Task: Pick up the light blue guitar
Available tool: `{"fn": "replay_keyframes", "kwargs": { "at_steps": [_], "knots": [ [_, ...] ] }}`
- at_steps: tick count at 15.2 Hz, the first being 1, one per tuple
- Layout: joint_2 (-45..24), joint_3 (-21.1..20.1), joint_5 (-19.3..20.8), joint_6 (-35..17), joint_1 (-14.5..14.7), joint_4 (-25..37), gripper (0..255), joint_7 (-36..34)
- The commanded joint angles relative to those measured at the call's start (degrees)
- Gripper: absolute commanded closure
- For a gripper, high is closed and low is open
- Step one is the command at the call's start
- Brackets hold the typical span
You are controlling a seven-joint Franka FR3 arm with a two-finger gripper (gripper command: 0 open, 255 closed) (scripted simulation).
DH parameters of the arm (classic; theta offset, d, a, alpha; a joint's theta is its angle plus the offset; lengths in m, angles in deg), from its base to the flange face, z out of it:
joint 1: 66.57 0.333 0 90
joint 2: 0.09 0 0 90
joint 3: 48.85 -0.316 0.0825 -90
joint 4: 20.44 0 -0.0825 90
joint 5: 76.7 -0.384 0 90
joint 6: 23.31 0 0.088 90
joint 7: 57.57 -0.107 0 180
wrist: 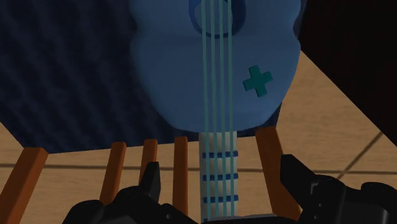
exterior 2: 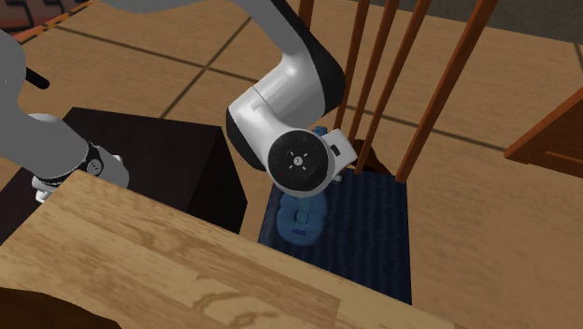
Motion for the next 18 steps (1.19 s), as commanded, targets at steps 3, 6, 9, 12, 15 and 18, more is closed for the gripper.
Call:
{"fn": "replay_keyframes", "kwargs": {
  "at_steps": [3, 6, 9, 12, 15, 18],
  "knots": [
    [-1.8, -0.7, -1.8, -0.6, -0.6, 0.3, 0, 1.8],
    [-1.8, -0.7, -1.8, -0.6, -0.6, 0.3, 255, 1.8],
    [-1.8, -0.7, -1.8, -0.6, -0.6, 0.3, 255, 1.8],
    [-1.7, -0.7, -1.8, -0.6, -0.6, 0.3, 255, 1.8],
    [-1.0, -0.4, -1.1, -0.4, -0.4, 0.1, 255, 1.2],
    [1.1, 0.4, 0.9, 0.3, 0.3, -0.4, 255, -0.7]
  ]
}}
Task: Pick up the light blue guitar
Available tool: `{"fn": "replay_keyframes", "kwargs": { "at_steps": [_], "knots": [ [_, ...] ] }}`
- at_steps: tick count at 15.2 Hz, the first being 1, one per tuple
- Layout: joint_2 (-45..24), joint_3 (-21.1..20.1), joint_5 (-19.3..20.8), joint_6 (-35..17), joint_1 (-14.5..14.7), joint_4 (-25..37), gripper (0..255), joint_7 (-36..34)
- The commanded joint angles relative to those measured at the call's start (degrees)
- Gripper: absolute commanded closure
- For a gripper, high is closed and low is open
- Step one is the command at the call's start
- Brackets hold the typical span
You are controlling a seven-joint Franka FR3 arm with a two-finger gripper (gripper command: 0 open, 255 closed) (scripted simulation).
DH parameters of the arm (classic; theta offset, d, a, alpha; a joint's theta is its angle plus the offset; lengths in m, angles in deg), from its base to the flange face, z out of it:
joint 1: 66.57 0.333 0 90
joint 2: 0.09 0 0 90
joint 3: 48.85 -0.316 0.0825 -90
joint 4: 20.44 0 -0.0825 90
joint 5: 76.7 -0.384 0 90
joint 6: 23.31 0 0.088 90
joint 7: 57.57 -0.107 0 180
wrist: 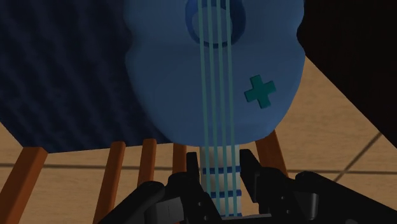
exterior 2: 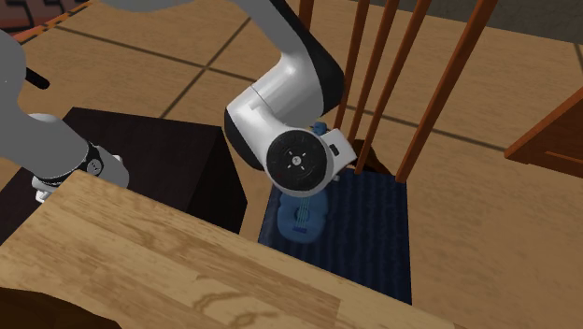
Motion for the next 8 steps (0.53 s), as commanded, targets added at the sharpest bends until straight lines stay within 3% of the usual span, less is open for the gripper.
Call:
{"fn": "replay_keyframes", "kwargs": {
  "at_steps": [1, 8],
  "knots": [
    [1.4, 0.6, 1.5, 0.6, 0.4, -0.1, 255, -1.4],
    [6.2, 2.4, 6.4, 2.4, 1.7, -0.8, 255, -6.0]
  ]
}}
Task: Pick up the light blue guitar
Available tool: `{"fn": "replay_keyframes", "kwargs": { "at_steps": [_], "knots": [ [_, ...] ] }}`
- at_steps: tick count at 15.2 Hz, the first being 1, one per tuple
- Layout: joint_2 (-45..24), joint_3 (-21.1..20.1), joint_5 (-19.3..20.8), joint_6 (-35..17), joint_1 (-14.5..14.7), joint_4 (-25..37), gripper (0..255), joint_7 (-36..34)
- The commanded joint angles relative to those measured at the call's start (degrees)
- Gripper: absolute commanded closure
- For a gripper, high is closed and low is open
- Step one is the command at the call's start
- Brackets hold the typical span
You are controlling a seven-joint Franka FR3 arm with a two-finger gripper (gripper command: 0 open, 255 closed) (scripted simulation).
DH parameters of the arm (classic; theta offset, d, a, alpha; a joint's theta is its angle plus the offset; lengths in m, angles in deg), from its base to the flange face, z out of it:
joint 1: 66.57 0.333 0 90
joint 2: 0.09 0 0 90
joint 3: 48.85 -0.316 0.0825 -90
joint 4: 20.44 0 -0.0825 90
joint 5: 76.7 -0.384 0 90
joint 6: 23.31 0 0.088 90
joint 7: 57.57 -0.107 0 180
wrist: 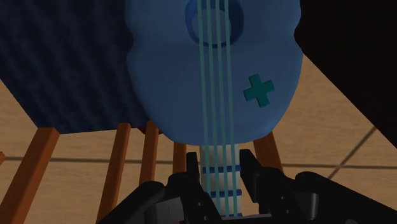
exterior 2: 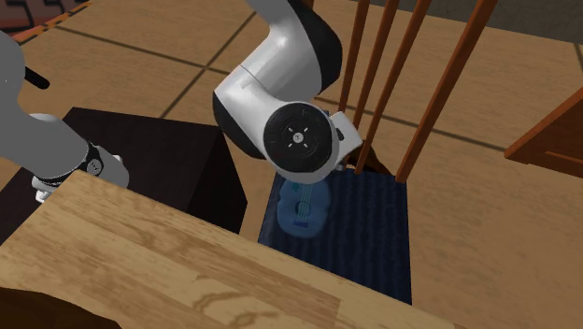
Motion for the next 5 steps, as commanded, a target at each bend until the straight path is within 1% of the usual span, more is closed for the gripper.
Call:
{"fn": "replay_keyframes", "kwargs": {
  "at_steps": [1, 3, 5],
  "knots": [
    [1.4, 0.5, 1.5, 0.5, 0.4, -0.1, 255, -1.5],
    [2.7, 0.9, 2.9, 1.1, 0.7, -0.2, 255, -2.8],
    [2.8, 0.9, 3.0, 1.2, 0.7, -0.2, 255, -2.9]
  ]
}}
